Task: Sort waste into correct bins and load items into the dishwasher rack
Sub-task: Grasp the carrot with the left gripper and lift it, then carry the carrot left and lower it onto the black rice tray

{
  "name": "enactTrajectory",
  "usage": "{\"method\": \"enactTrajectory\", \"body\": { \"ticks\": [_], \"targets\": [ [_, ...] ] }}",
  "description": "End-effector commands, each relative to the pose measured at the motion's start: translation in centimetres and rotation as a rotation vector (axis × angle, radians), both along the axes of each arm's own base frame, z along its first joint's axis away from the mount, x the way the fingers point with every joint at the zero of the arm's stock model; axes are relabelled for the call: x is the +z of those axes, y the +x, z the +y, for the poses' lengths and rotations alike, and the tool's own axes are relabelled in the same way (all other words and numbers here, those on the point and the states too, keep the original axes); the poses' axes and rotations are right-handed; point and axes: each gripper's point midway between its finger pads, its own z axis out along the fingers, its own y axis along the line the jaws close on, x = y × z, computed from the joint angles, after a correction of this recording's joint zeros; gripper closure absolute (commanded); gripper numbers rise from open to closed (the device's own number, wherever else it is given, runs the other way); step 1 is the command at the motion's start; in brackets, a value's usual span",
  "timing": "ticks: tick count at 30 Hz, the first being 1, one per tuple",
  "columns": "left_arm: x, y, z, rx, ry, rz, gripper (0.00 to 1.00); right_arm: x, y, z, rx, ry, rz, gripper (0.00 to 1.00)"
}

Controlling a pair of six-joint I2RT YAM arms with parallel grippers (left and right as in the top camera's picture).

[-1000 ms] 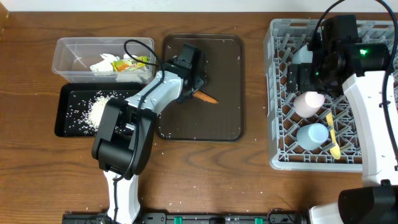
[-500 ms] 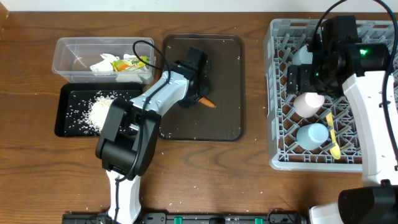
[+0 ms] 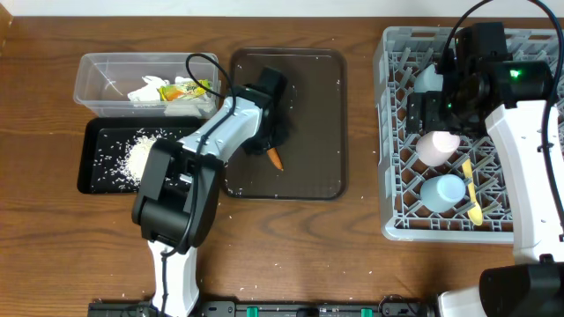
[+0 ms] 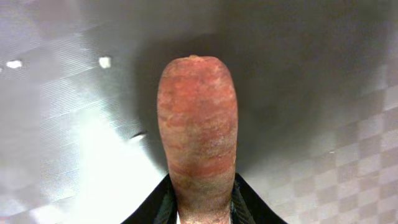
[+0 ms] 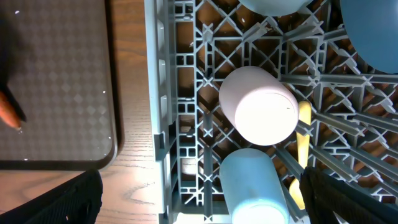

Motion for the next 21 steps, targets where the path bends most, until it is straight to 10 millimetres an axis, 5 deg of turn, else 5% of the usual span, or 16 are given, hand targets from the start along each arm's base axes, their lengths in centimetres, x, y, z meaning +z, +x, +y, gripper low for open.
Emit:
{"method": "enactTrajectory", "body": {
  "ticks": [1, 13, 21],
  "targets": [
    [3.9, 1.1, 0.3, -0.033, -0.010, -0.086, 0.80, 0.8, -0.2, -0.2, -0.021, 0.004, -0.023, 0.01],
    [10.0, 1.0, 2.1, -0.059, 0.038, -0.214, 0.82, 0.8, -0.2, -0.2, -0.021, 0.004, -0.021, 0.01],
    [16.4, -0.5, 9.8, 0.116, 0.113, -0.297, 0.81, 0.8, -0.3, -0.2, -0.021, 0.004, -0.020, 0.01]
  ]
}}
